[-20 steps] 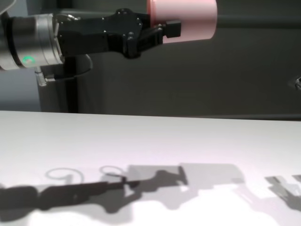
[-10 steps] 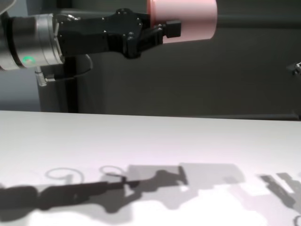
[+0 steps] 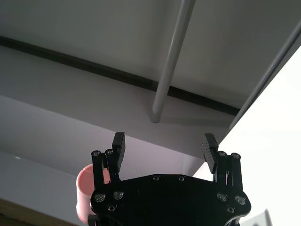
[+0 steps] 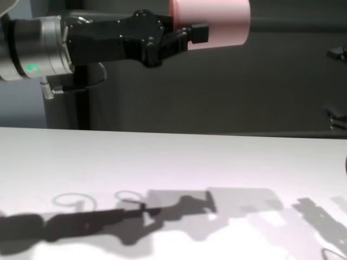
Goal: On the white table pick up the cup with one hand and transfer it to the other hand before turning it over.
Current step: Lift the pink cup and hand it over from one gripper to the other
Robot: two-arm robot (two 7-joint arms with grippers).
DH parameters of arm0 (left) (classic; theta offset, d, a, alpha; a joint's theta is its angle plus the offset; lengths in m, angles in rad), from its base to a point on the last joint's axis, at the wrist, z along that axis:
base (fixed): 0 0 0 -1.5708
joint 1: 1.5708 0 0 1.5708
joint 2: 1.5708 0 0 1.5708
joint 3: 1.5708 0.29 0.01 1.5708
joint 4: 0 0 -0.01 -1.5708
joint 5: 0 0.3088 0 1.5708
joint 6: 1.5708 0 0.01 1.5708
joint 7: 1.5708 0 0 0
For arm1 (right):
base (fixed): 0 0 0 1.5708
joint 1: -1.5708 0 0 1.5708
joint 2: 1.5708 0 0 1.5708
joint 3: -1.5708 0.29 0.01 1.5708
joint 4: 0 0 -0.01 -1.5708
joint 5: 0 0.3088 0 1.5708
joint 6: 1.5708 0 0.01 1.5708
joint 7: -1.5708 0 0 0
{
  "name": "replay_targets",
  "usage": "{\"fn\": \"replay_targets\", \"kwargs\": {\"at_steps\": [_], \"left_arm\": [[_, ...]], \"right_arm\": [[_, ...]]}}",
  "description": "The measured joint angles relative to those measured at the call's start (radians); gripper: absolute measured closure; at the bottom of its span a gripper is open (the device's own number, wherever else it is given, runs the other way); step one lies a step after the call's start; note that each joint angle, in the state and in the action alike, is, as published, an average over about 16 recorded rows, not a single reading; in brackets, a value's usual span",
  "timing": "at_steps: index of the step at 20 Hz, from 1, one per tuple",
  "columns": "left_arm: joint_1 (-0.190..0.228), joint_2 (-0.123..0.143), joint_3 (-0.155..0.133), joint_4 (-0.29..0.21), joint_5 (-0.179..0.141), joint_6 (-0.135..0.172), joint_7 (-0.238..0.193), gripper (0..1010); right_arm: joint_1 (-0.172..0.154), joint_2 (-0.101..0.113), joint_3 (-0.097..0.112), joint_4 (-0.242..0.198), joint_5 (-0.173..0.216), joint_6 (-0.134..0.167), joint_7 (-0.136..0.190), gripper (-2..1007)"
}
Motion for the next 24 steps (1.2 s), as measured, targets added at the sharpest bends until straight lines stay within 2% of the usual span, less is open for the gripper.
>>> {"fn": "replay_targets", "kwargs": {"at_steps": [5,10,16,24], "left_arm": [[0.0,0.0,0.0,0.0,0.0,0.0,0.0,967],[0.0,0.0,0.0,0.0,0.0,0.0,0.0,967],[0.0,0.0,0.0,0.0,0.0,0.0,0.0,967],[0.0,0.0,0.0,0.0,0.0,0.0,0.0,967]], "right_arm": [[0.009,0.0,-0.004,0.0,0.083,0.055,0.024,5],[0.02,0.004,-0.019,-0.001,0.137,0.096,0.041,5],[0.034,0.013,-0.05,-0.001,0.163,0.12,0.053,5],[0.06,0.02,-0.096,0.009,0.166,0.117,0.054,5]]}}
